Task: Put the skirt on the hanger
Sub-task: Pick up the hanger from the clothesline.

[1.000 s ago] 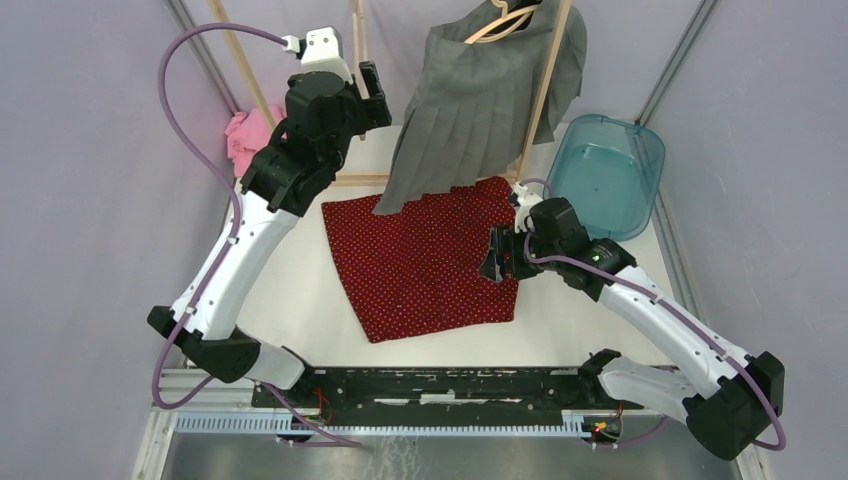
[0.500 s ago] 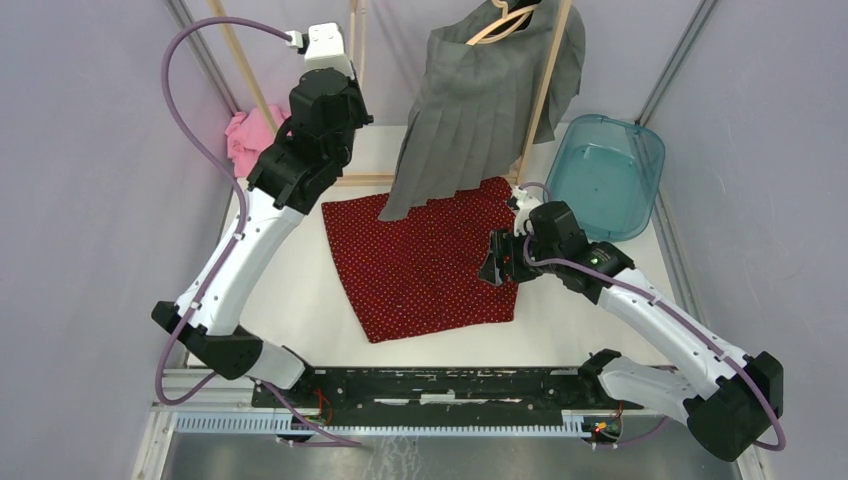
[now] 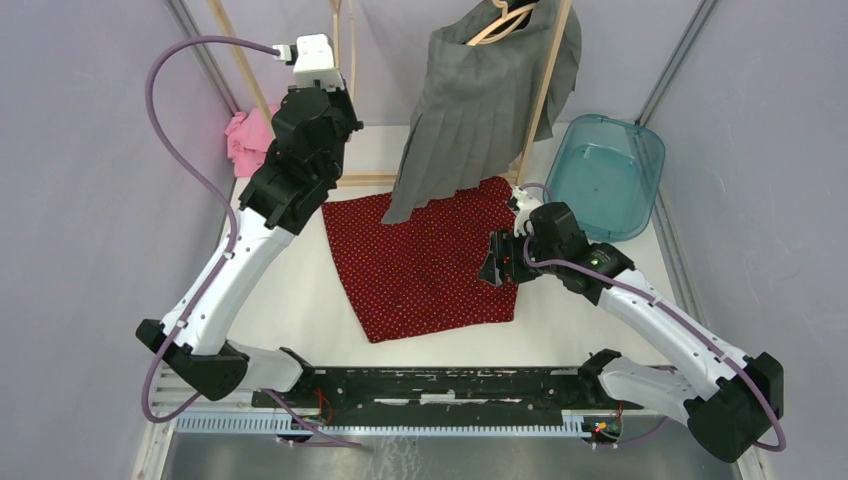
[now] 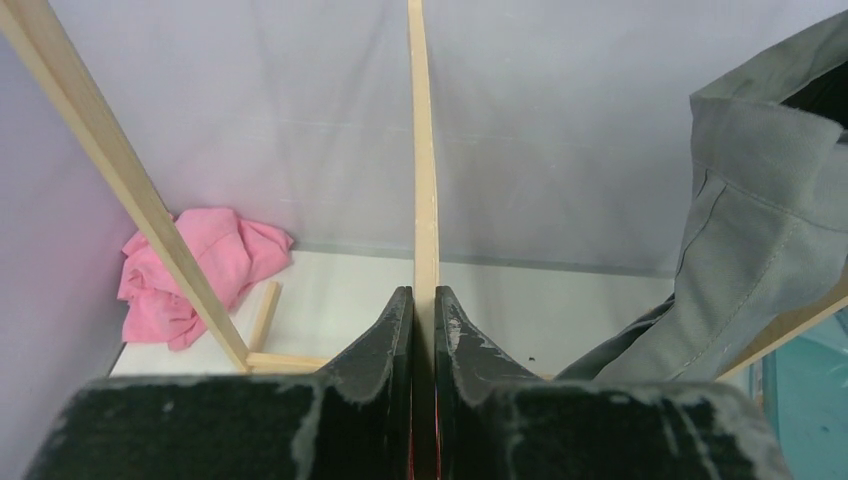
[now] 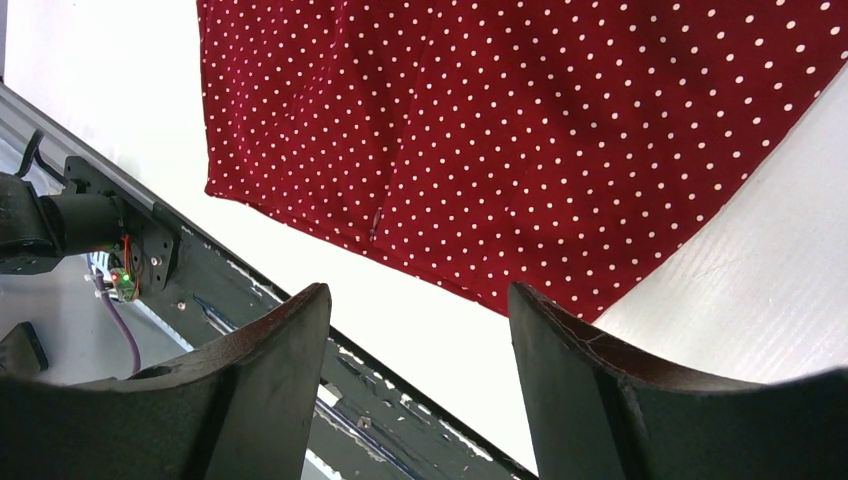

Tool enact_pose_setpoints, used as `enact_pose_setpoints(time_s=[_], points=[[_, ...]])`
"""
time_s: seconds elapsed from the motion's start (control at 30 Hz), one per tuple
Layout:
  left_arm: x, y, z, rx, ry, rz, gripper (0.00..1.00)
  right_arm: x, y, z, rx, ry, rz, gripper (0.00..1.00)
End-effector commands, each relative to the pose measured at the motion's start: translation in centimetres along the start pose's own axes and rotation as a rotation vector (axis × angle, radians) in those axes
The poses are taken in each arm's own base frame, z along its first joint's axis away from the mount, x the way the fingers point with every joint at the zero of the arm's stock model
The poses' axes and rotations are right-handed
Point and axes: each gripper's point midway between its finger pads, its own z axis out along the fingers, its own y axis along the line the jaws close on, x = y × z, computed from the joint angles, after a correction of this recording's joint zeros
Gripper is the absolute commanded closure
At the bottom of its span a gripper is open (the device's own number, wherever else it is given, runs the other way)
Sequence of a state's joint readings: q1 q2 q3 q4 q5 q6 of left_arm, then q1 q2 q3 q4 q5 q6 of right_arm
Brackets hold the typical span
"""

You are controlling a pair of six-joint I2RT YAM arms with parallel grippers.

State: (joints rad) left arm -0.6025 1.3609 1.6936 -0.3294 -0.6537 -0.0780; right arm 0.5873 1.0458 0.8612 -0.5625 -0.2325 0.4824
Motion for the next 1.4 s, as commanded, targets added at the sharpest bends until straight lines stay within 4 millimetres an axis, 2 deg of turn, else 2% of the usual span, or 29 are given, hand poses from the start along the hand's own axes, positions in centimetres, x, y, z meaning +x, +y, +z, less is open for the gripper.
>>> enact_pose_setpoints(time_s=[0.0,0.13,0.33,0.7,0.83,1.03,1.17,1.23,1.37], points=[[-6.0,1.4,-1.8,-0.002,-0.188,-0.041,0.94,-1.0,0.9,-0.3,-0.036,-0.049,-0.008,0.29],[-7.5,1.3,-2.4,0.024,-0.227,-0.049,0.94,-1.0,0.9,-0.3,-0.039,-0.051,-0.007,0.29],[-8.0,1.1,-2.8,0.050,-0.248,-0.055,0.94,-0.8,0.7,-0.3,-0.032,-0.051,-0.008,0.29],[-5.3,1.2,-1.4,-0.001,-0.186,-0.005,0.95,-0.8,0.7,-0.4,-0.032,-0.054,-0.013,0.29],[-4.8,1.1,-1.6,0.013,-0.167,-0.016,0.95,-0.7,0.6,-0.2,-0.033,-0.054,-0.015,0.29],[-6.5,0.3,-2.3,0.072,-0.146,-0.038,0.97,-0.4,0.4,0.0,-0.031,-0.045,-0.018,0.29],[-8.6,-0.8,-3.4,0.154,-0.127,-0.070,0.97,-0.6,0.5,0.0,-0.033,-0.048,-0.023,0.29],[-10.2,-0.6,-4.1,0.167,-0.128,-0.087,0.97,-0.7,0.5,0.1,-0.033,-0.049,-0.024,0.29],[-11.5,-0.5,-4.4,0.166,-0.127,-0.082,0.97,-0.6,0.5,0.1,-0.033,-0.045,-0.023,0.29]])
